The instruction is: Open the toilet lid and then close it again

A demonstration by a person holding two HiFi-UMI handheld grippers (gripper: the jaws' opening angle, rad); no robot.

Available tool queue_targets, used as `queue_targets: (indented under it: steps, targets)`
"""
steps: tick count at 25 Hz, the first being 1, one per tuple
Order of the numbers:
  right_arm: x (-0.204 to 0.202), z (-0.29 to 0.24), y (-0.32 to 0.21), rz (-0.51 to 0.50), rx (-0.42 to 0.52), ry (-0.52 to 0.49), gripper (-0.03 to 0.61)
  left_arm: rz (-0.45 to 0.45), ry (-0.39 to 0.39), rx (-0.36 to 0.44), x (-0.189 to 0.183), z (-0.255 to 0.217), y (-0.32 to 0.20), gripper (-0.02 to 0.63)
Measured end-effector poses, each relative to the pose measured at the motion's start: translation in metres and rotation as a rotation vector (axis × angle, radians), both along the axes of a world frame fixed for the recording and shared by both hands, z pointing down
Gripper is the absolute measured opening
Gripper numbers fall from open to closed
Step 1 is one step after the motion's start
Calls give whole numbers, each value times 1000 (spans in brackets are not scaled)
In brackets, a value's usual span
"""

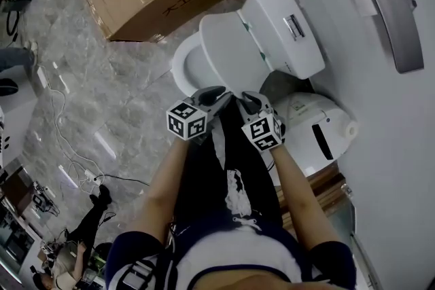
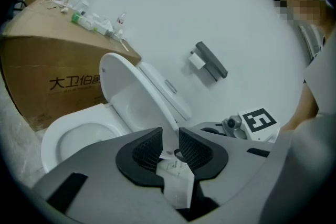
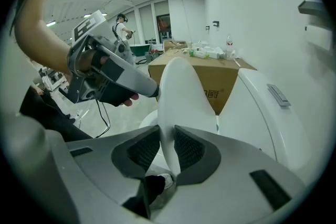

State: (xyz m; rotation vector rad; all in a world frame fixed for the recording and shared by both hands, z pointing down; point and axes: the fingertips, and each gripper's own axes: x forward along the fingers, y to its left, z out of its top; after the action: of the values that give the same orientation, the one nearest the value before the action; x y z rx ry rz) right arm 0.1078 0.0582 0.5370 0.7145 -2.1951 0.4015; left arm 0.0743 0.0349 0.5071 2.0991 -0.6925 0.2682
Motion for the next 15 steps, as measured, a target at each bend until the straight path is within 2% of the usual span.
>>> queue_targets:
  steps: [2, 8, 15]
  targets:
    - [-6, 3, 4, -12, 5, 9, 69, -2, 14, -5, -4, 0, 4, 92]
    - [-23, 15, 15, -40, 2, 33, 75, -1, -10, -23, -14, 10, 13, 94]
    - [-46, 33, 29, -119, -1, 71, 81, -38, -61, -66, -38, 31, 25, 94]
